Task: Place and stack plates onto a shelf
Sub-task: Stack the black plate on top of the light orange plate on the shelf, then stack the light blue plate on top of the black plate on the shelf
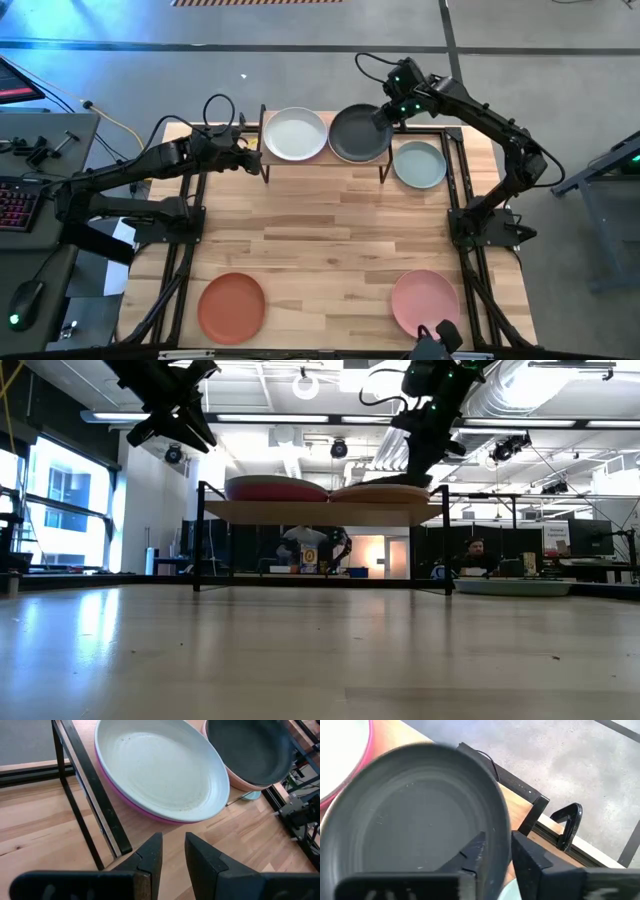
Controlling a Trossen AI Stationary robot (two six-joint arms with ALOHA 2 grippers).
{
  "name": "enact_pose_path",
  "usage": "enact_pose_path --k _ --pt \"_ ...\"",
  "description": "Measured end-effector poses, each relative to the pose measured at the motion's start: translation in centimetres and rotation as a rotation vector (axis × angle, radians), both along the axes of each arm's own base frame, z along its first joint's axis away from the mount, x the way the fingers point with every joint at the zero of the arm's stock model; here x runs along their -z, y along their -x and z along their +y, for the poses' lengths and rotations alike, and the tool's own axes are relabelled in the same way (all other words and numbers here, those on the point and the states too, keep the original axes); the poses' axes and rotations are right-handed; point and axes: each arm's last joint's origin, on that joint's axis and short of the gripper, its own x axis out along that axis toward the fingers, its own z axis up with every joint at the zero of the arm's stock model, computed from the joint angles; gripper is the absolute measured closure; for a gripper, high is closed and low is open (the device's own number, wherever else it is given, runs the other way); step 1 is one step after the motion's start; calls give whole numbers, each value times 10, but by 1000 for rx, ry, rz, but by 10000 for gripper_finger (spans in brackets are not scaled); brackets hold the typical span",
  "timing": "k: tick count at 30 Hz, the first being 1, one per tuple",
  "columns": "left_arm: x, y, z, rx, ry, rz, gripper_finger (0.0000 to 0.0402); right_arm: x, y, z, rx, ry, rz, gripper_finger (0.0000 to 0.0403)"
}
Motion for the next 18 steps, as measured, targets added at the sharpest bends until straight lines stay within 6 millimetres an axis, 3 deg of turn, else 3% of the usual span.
enact_pose_path --k 7,18 --pt "0 0 0 0 0 0 330 -2 -2 -2 4 27 -29 299" --pt "0 0 0 1 0 1 330 -10 7 6 -1 19 -20 295"
